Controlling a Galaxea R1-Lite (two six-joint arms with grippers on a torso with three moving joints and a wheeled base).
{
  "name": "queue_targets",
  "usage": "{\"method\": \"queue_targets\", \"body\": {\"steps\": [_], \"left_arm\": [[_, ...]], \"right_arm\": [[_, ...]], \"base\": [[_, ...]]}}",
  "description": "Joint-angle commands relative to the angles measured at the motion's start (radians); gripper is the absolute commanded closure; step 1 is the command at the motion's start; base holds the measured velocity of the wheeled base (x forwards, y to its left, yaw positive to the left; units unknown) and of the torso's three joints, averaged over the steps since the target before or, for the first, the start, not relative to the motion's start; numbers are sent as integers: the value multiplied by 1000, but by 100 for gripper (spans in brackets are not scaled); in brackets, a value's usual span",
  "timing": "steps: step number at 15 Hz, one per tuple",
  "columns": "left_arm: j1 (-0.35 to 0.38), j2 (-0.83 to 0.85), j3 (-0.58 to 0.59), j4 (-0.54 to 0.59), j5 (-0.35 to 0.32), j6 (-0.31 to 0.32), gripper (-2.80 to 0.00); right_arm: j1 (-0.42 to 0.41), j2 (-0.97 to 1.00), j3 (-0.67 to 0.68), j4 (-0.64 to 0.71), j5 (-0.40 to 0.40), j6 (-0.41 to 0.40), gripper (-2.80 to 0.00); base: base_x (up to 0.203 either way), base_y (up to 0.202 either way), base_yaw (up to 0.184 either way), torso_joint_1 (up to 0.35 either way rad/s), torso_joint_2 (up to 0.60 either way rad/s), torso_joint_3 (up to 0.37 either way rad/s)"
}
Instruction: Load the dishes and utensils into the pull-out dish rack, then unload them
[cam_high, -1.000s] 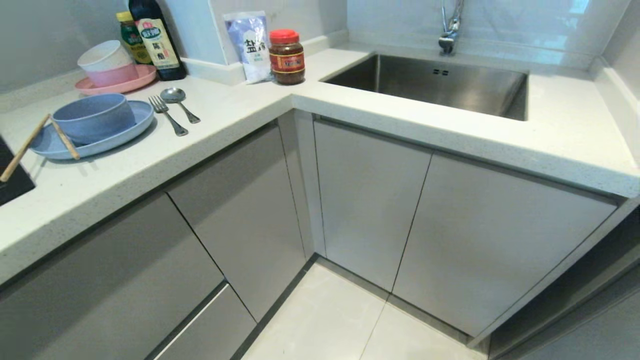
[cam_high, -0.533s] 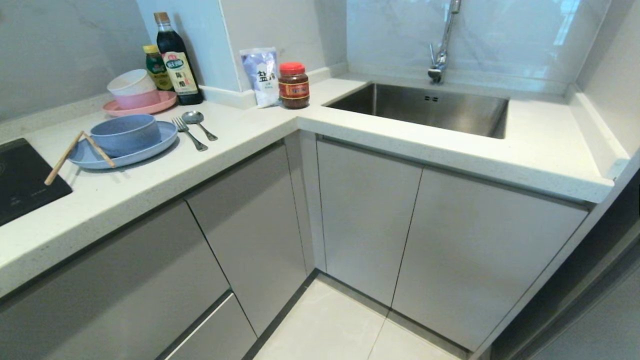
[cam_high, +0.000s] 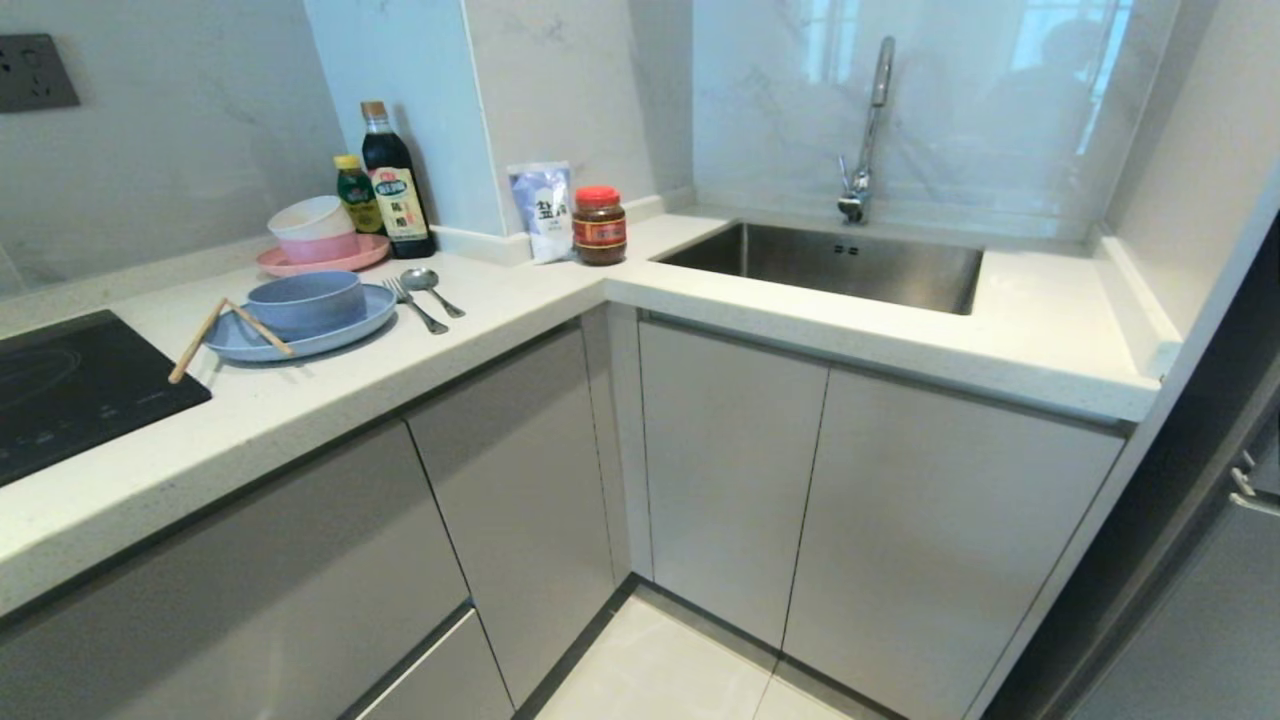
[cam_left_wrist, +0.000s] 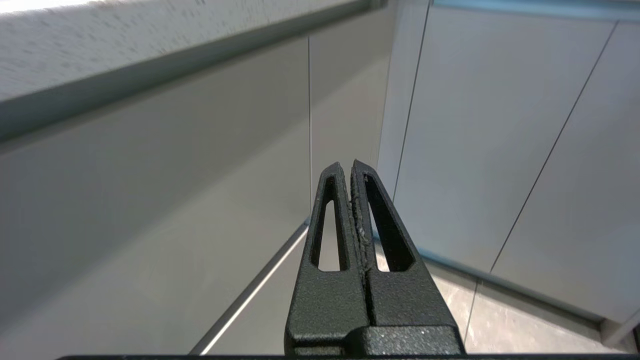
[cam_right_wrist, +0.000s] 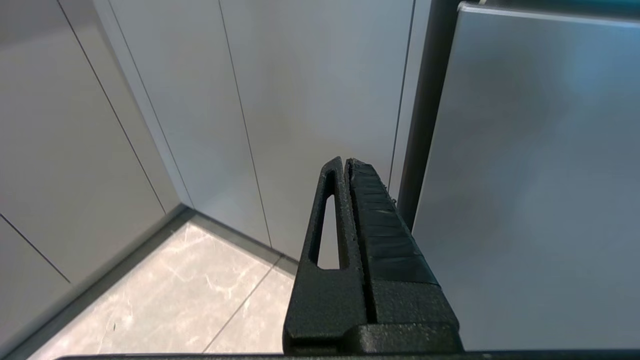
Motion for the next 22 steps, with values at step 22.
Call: {"method": "queue_targets", "body": {"steps": [22], "left_arm": [[0,2,17,-2,20,-73,0]], "right_arm": [[0,-4,2,0,0,0,0]], "base": [[0,0,0,1,1,84]]}}
